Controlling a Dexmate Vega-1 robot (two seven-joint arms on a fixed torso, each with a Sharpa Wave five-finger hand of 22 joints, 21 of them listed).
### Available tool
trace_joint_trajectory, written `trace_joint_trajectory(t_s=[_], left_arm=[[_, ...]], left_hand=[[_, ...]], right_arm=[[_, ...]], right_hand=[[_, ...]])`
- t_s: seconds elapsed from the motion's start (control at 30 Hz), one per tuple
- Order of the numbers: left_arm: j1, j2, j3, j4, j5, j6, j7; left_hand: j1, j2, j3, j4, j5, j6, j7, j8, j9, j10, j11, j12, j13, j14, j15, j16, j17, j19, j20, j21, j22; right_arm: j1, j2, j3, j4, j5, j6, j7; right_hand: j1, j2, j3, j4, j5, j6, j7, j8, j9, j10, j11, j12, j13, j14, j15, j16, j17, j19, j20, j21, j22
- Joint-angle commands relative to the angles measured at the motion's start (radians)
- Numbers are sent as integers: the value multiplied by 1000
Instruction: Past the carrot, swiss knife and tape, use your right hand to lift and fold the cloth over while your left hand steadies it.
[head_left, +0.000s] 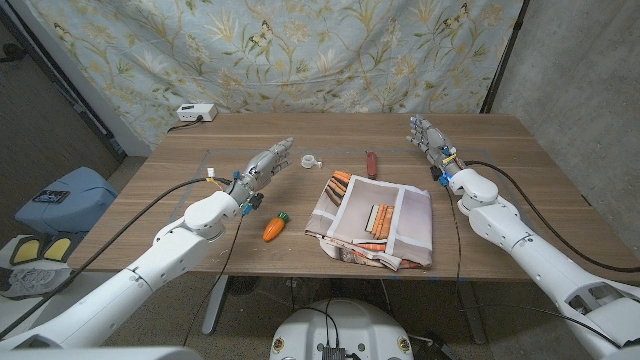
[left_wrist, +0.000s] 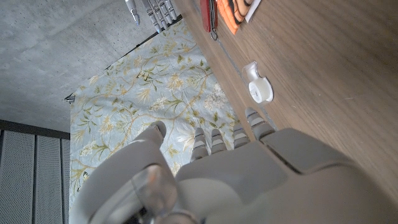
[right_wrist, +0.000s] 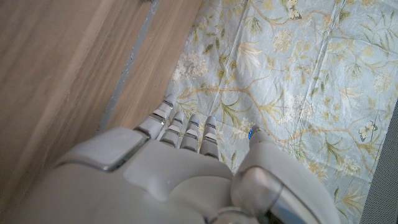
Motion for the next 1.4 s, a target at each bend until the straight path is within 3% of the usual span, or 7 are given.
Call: trace_joint_trajectory(t_s=[0.03,0.63,1.4], left_arm=[[62,81,-21,-106,31,30,11],[75,187,-13,-206,163,42,-23],[208,357,-114,-369,321,100,35]], left_hand=[[6,-6,4,-9,6,-18,-5,-2,4,-14,0,-5,1,-11,4,-2,2,-5,-2,1,2],[2,-9,5,-19,5,-35,-12,-2,4,-31,-3,-8,1,-24,-1,-3,3,-11,-5,0,2],[-4,-13,4,-30,5,-29,-26,5,4,-23,-10,-1,1,-24,-13,1,3,-5,-18,3,2]], right_arm=[[10,-24,-3,-19,-26,-21,-14],[-25,-78,18,-81,-49,-47,-53],[-11,-94,19,-69,-86,-54,-76]], right_hand=[[7,-8,4,-1,-3,-7,2,-4,3,-9,2,-5,1,-8,-5,-2,1,-7,-2,-5,6],[2,-9,5,-4,-4,-10,8,-5,2,-19,2,-5,-1,-19,-7,-1,-5,-14,-7,-16,6],[-5,-9,5,-5,-4,-9,20,-4,1,-24,6,-4,-2,-28,-7,1,-9,-16,-11,-25,6]])
